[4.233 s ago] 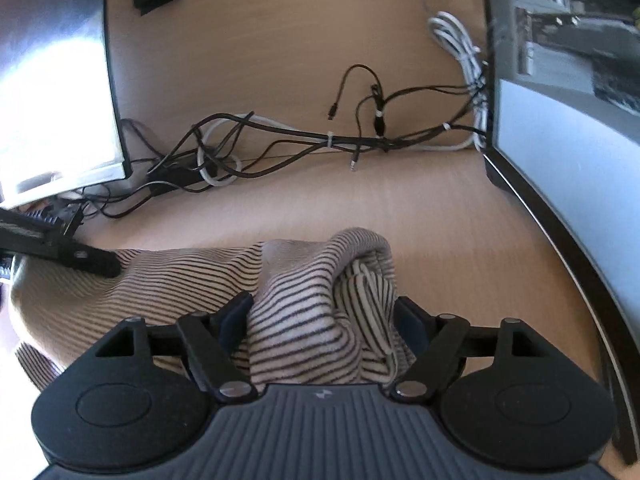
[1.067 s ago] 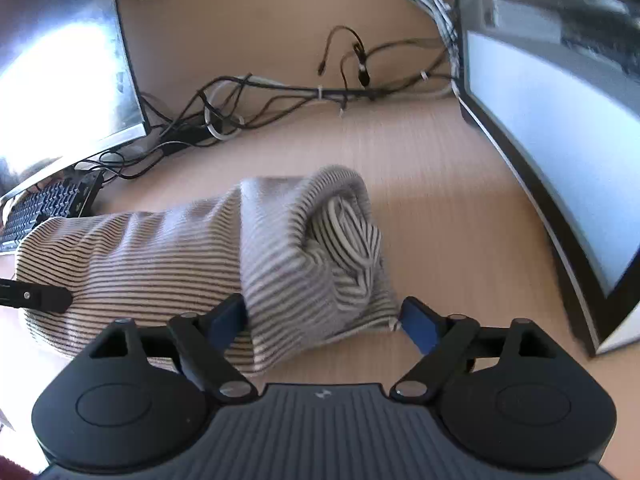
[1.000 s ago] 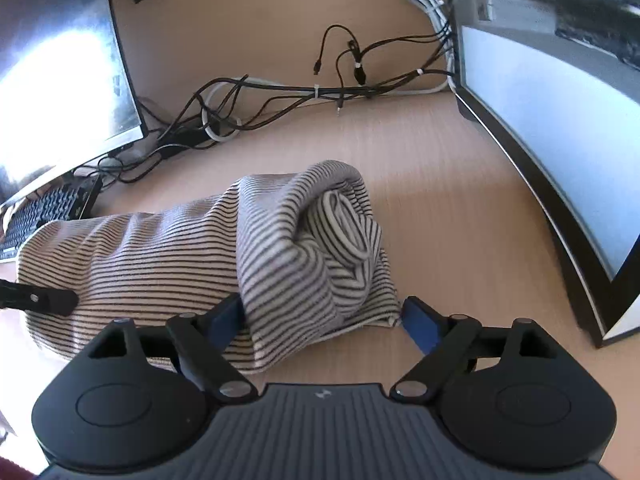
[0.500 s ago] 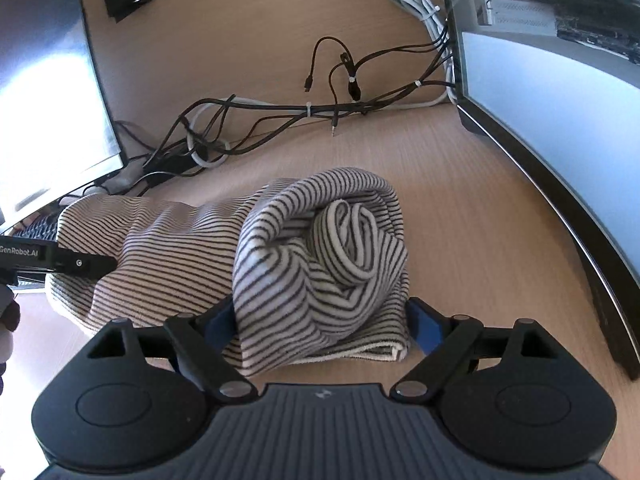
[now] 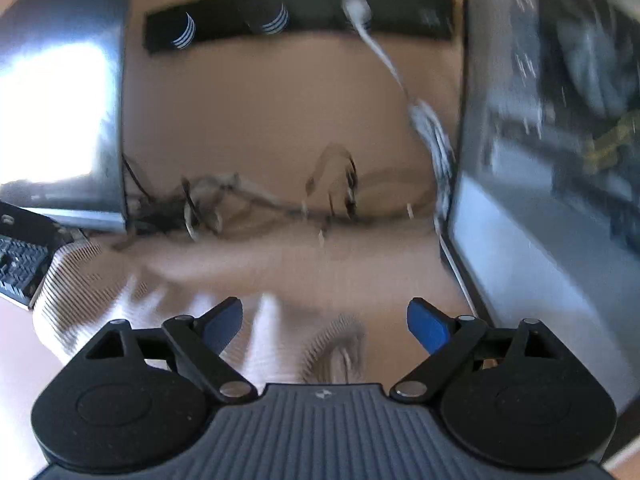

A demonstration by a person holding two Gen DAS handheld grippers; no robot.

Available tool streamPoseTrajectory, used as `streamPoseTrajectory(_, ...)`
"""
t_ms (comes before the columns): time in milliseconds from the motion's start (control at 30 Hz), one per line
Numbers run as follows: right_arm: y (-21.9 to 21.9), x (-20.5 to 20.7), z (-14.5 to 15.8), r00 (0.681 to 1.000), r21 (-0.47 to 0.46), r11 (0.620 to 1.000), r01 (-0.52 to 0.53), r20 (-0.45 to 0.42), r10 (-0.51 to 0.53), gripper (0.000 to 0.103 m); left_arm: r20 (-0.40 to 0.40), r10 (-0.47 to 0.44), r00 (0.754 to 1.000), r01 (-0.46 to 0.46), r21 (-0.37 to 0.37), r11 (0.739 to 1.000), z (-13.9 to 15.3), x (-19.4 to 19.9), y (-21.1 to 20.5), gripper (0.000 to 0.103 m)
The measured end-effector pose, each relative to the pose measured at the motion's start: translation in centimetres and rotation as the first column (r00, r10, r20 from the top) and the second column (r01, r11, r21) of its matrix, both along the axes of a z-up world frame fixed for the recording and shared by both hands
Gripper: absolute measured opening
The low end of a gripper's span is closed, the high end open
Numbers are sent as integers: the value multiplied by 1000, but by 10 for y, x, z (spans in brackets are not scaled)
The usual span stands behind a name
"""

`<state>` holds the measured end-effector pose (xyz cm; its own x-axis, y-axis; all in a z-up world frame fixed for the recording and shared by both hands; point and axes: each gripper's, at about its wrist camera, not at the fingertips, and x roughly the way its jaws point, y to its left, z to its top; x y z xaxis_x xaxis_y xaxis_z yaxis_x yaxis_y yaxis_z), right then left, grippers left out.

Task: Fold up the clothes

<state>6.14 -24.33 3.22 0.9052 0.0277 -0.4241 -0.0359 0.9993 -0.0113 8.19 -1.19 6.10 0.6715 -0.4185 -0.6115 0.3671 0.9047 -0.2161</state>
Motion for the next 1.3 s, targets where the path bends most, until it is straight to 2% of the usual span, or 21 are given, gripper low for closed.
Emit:
streamPoseTrajectory(67,10,-2,3,998,14,999,-45,35,44,90,-26,-17,1000,18,22,1000,-14,12,-12,95)
streamPoseTrajectory(167,25,-2,-5,994,17,995,-103,23,103,90,-119,-6,993,17,89,996,-52,29,-19,95)
streamPoseTrajectory(233,30,5,-21,991,28,992,-122,-56,123,90,-121,-5,993,20,127,992,-68,32,-21,95)
streamPoseTrajectory(267,29,7,-32,988,41,994,-105,-108,109,91,-106,-14,994,27,123,992,-71,31,-19,96)
streamPoseTrajectory(300,26,8,-40,986,56,994,-90,-137,97,91,-104,-20,994,31,112,993,-72,32,-17,97)
streamPoseTrajectory(433,20,9,-43,983,55,992,-112,-138,119,92,-124,-22,992,32,77,996,-76,39,-13,98)
streamPoseTrajectory(567,23,19,-49,981,11,992,-123,-152,123,101,-126,-13,992,21,65,998,-77,42,-13,99)
streamPoseTrajectory(733,22,27,-45,981,25,995,-91,-171,94,103,-72,17,997,-12,69,998,-66,22,-9,99)
streamPoseTrajectory(900,9,5,-30,979,72,997,39,-202,-24,103,-11,50,999,-50,72,996,-53,-1,-5,100)
streamPoseTrajectory(1100,3,-59,-15,959,170,966,193,-241,-149,103,32,97,995,-98,44,994,-46,-41,7,102)
streamPoseTrajectory(1200,18,-95,-6,959,197,956,220,-226,-174,103,47,127,991,-129,46,991,-46,-66,11,102)
streamPoseTrajectory(1300,34,-131,-1,978,161,970,182,-137,-160,103,60,155,986,-157,47,986,-43,-92,11,102)
